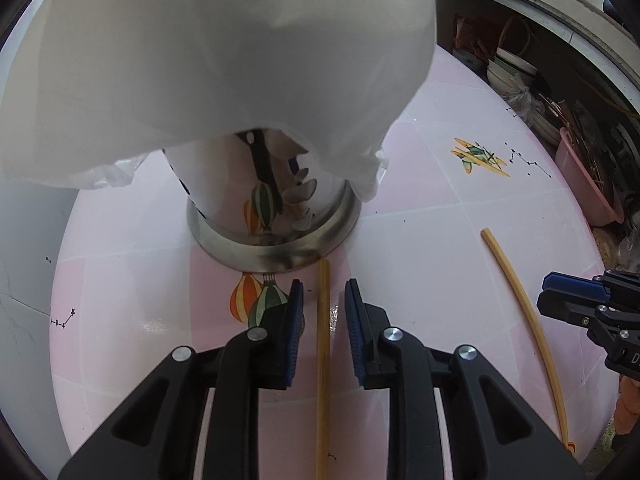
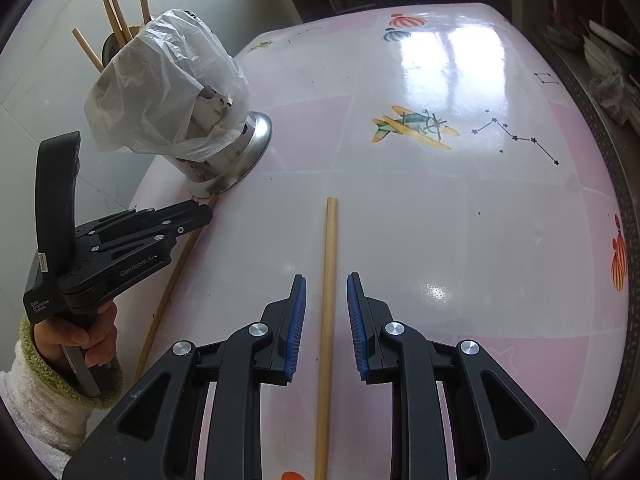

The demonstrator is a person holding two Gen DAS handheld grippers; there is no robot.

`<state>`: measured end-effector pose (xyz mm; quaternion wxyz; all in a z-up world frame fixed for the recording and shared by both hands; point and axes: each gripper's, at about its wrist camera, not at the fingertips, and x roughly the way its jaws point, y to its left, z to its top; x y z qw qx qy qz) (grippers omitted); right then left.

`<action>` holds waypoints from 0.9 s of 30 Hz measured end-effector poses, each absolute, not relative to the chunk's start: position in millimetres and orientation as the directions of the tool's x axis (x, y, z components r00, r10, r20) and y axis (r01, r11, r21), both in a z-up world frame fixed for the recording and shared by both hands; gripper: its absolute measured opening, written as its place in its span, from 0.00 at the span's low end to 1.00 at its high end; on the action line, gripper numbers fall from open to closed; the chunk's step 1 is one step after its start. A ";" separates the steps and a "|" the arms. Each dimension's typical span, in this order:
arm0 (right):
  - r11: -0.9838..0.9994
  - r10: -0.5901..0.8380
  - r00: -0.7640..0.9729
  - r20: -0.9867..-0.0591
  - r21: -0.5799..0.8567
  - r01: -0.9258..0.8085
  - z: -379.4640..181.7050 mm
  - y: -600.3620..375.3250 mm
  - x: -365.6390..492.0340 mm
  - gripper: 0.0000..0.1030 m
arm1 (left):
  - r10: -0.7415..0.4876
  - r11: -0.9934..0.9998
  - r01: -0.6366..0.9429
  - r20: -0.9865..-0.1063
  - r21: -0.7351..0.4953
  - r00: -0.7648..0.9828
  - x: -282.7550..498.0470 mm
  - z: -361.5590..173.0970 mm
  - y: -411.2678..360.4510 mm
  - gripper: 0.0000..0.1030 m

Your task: Organize utensils

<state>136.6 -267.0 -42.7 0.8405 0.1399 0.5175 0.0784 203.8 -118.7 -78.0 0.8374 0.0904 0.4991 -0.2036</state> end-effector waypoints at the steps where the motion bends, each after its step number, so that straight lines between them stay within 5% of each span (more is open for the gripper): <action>1: 0.950 0.275 0.455 -0.847 0.313 0.010 -42.5 -266.3 137.8 0.22 | -0.242 0.903 0.428 -0.868 -0.038 0.434 202.4 -78.0 -118.4 0.14; 4: 0.952 0.272 0.459 -0.846 0.307 0.003 -42.6 -265.9 143.4 0.22 | -0.222 0.905 0.425 -0.864 -0.010 0.453 201.8 -78.9 -118.1 0.06; 14: 0.977 0.204 0.466 -0.861 0.205 -0.048 -48.5 -247.9 170.8 0.21 | -0.295 0.914 0.395 -0.822 -0.094 0.486 196.0 -50.3 -93.4 0.05; 27: 0.996 0.031 0.475 -0.879 -0.015 -0.092 -56.8 -216.2 179.9 0.05 | -0.417 0.892 0.416 -0.676 -0.177 0.607 161.4 23.4 -56.9 0.05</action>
